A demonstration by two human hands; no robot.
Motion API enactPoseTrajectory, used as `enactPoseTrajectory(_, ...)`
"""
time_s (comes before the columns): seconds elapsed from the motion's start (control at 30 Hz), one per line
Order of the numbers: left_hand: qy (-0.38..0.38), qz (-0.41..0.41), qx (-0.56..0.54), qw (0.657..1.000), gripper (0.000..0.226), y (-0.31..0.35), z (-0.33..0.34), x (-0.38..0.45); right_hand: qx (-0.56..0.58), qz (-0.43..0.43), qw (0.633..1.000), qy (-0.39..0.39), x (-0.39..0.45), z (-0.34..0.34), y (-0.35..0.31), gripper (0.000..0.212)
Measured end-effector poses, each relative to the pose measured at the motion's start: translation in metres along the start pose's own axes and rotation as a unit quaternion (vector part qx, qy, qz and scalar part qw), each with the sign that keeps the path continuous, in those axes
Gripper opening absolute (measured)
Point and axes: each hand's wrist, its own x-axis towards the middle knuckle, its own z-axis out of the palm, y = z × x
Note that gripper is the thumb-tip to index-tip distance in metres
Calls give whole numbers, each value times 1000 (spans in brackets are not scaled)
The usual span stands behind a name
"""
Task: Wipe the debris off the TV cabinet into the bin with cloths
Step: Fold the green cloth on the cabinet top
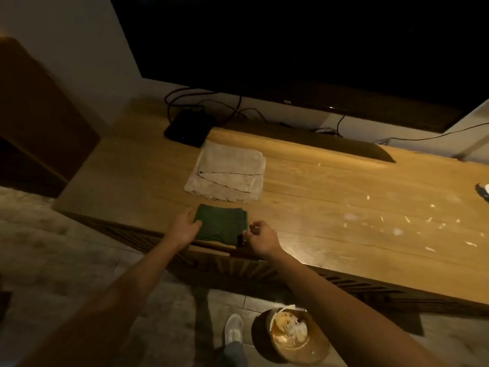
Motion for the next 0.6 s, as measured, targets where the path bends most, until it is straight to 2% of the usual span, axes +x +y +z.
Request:
enactPoseTrajectory(0.07,-9,-29,-23,999,55,-5,4,11,62,36,997,20,10,7,-4,50)
enactPoseTrajectory(0.17,-12,-63,-54,996,56,-15,12,27,74,54,995,49,21,16,-11,48)
enactPoseTrajectory(0.23,-1,-89,-73,993,42,-16,14,36,73,73,993,60,29,20,-15,45)
enactPoseTrajectory(0.3,16,-115,-96,989,14,-19,17,43,61,92,991,71,35,23,-17,40)
enactPoseTrajectory(0.4,-13,-121,-112,986,15,-21,22,49,37,91,992,75,40,26,-18,40)
enactPoseTrajectory(0.5,-56,-112,-149,981,27,-19,28,52,15,95,994,42,44,25,-17,33)
enactPoseTrajectory(0.6,-38,-89,-148,984,18,-13,27,50,21,107,994,20,46,19,-18,31)
